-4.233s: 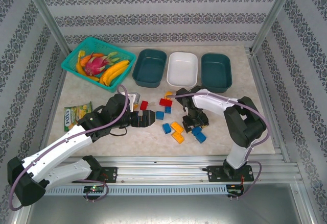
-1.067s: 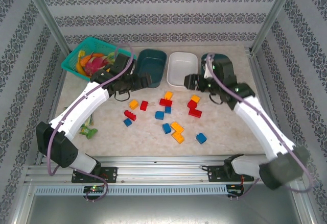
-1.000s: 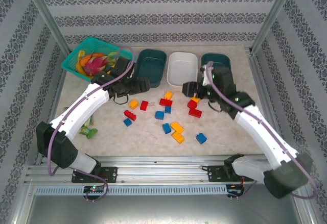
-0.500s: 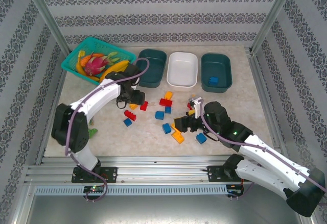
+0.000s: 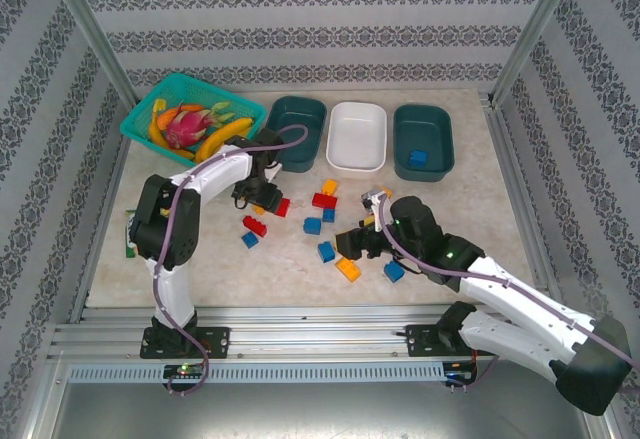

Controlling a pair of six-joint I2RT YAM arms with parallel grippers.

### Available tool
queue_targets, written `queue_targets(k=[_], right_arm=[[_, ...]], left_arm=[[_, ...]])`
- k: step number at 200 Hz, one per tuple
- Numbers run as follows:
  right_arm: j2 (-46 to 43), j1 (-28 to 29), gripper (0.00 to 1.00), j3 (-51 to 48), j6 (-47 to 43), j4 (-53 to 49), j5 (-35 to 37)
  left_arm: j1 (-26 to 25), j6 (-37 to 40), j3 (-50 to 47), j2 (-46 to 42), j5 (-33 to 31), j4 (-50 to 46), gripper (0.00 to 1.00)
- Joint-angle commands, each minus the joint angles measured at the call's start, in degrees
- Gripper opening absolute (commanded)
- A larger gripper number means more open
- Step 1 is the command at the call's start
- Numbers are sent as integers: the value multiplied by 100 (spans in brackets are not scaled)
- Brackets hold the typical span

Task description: Sort the legos into containers by color

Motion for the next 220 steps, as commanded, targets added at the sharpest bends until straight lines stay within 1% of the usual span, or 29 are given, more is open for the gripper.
queue_targets(k=[1, 30, 48, 88, 123, 181, 203, 220], right_arm=[[74, 13, 87, 81, -106, 132, -142], [126, 5, 87, 109, -115, 129, -149], [142, -21, 87, 110, -106, 116, -153], [206, -97, 86, 134, -74, 105, -168], [267, -149, 86, 162, -45, 145, -178], [442, -201, 86, 379, -62, 186, -208], [443, -237, 86, 497, -102, 157, -165], [427, -305, 86, 640, -138, 101, -22]], left_arm=[[114, 200, 208, 211, -47, -196, 67], [211, 239, 295, 368, 27, -129, 66], [255, 257, 372, 488, 101, -132, 60], [262, 292, 373, 589, 339, -14, 44], [266, 259, 268, 594, 354, 26, 36], [266, 32, 102, 237, 244, 152, 33], [264, -122, 319, -24, 139, -56, 32], [264, -277, 671, -177, 72, -328, 32]])
